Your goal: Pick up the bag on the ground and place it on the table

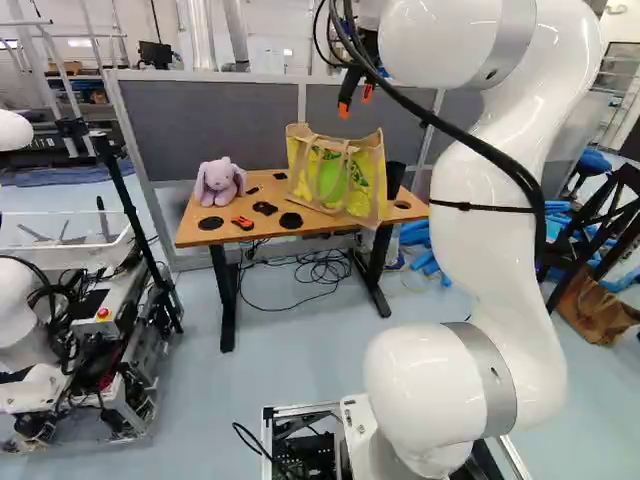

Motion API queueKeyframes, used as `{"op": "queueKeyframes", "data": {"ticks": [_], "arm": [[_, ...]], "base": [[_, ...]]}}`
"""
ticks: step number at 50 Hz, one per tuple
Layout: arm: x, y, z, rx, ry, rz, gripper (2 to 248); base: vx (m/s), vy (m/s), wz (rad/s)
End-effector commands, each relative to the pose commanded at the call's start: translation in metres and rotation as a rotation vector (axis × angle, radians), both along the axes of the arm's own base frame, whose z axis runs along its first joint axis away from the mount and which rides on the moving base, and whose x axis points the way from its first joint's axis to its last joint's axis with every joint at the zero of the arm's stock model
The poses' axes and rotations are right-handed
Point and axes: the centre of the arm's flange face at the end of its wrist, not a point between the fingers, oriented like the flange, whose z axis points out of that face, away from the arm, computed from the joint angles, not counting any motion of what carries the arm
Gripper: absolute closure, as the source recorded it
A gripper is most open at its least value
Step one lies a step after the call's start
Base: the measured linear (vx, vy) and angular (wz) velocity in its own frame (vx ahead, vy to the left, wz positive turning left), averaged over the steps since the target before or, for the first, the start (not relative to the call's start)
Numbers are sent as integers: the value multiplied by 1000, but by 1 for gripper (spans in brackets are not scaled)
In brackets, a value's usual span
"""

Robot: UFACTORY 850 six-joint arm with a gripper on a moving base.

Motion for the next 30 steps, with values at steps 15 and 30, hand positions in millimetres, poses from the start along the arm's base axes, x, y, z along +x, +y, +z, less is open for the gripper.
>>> {"op": "queueKeyframes", "data": {"ticks": [15, 30], "arm": [[0, 0, 0, 0, 0, 0, 3], [0, 0, 0, 0, 0, 0, 3]], "base": [[-114, -3, -2], [-85, -3, 0]]}}
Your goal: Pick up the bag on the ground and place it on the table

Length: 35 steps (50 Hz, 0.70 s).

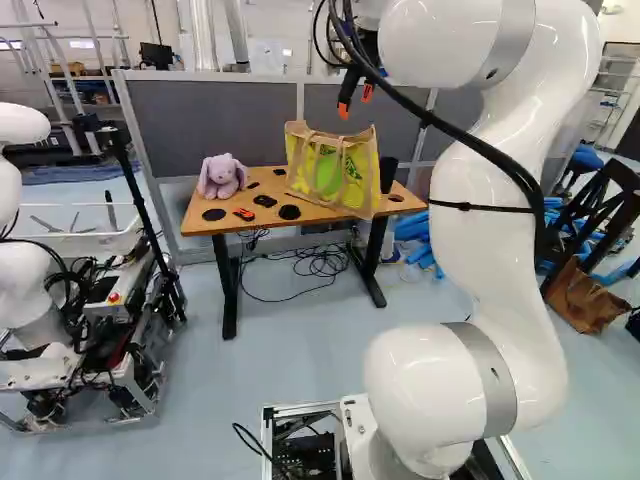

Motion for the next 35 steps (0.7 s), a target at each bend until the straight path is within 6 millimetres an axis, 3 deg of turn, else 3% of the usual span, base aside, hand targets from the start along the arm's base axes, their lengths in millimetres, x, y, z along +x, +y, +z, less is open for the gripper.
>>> {"op": "queueKeyframes", "data": {"ticks": [35], "arm": [[0, 1, -10, -23, -22, 57, 3]], "base": [[3, 0, -1]]}}
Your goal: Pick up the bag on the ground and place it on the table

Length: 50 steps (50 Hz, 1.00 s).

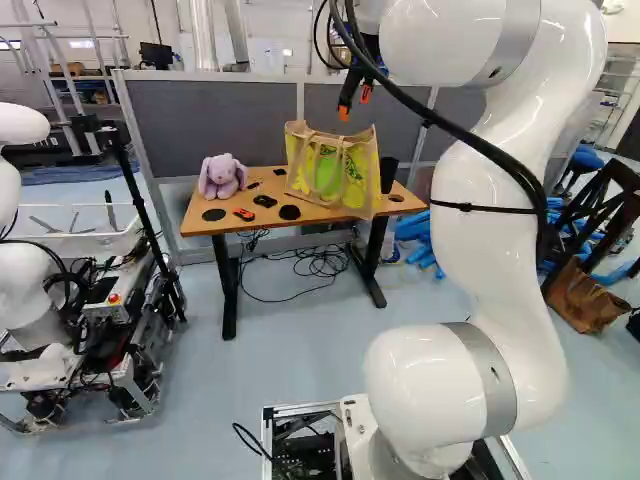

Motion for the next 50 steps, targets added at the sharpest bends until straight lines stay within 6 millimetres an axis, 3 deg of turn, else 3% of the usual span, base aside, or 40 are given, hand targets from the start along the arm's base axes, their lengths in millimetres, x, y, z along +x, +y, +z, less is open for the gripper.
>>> {"op": "queueKeyframes", "data": {"ticks": [26, 50], "arm": [[-3, 2, -23, -55, -49, 124, 3], [-11, 4, -57, -146, -119, 299, 3]], "base": [[0, 0, 0], [0, 0, 0]]}}
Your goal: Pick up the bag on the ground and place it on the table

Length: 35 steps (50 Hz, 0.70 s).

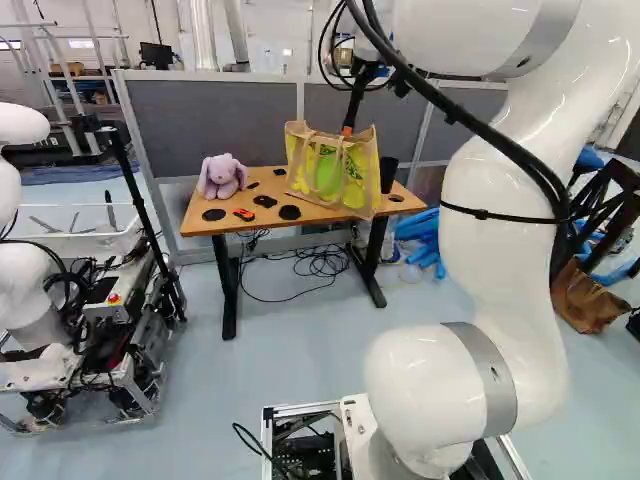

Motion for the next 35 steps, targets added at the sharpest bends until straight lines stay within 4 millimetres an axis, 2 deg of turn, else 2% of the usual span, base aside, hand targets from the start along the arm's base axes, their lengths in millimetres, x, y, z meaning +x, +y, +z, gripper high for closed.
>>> {"op": "queueKeyframes", "data": {"ticks": [19, 35], "arm": [[-14, 3, -37, -106, -73, 173, 3], [-34, 6, -75, -226, -145, 339, 3]], "base": [[0, 0, 0], [0, 0, 0]]}}
